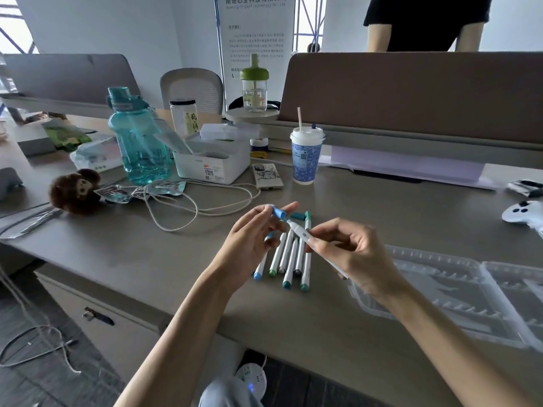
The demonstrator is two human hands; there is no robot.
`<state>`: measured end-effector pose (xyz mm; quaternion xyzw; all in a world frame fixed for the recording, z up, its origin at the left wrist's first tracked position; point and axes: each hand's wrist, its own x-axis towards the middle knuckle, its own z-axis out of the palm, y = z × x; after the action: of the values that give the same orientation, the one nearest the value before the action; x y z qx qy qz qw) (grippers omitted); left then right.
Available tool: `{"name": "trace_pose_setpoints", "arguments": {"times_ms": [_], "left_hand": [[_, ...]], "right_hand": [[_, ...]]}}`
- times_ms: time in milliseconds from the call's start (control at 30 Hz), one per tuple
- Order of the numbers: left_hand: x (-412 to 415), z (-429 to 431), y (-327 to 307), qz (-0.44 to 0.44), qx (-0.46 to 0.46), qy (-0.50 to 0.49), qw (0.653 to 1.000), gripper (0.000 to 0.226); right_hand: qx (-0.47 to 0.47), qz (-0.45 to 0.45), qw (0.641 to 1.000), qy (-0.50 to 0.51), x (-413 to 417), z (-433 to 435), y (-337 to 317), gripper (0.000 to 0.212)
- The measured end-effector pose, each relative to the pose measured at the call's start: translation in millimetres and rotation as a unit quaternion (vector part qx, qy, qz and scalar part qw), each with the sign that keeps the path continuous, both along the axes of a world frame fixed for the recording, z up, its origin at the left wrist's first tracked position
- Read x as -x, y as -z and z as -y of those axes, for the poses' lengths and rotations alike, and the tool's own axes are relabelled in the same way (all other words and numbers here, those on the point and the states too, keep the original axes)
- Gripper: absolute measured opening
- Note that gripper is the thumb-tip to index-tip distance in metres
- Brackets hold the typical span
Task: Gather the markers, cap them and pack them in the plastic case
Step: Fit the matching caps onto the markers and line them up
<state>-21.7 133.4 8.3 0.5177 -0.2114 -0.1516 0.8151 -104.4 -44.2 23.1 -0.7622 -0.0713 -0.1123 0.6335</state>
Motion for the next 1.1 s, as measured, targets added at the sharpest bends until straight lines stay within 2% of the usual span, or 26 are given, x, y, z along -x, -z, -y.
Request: {"name": "trace_pose_setpoints", "arguments": {"times_ms": [200, 367, 667, 867, 1000, 1100], "left_hand": [[2.8, 0.9, 1.8, 0.026, -0.017, 0.006, 1.000, 0.011], [3.8, 2.8, 4.2, 0.057, -0.077, 0.003, 0.995, 0.015], [3.9, -0.2, 5.2, 0.089, -0.116, 0.005, 0.989, 0.025], [0.7, 0.8, 9.2, 0.111, -0.145, -0.011, 0.983, 0.014], [1.1, 5.6, 11.7, 0.102, -0.154, -0.027, 0.982, 0.020], [2.4, 9.0, 11.7, 0.102, -0.183, -0.041, 0.977, 0.025]], "right_hand": [[0.005, 0.005, 1.000, 0.003, -1.7, 0.7, 1.9, 0.008], [0.015, -0.010, 1.000, 0.002, -2.7, 1.6, 1.5, 0.008], [-0.045, -0.088, 0.995, -0.024, -3.1, 5.8, -1.9, 0.013], [-0.067, -0.123, 0.990, -0.001, -8.3, 10.5, 1.3, 0.013], [-0.098, -0.152, 0.983, -0.028, -9.0, 7.8, -0.7, 0.022], [-0.087, -0.164, 0.982, -0.045, -7.8, 2.6, -1.2, 0.025]]}}
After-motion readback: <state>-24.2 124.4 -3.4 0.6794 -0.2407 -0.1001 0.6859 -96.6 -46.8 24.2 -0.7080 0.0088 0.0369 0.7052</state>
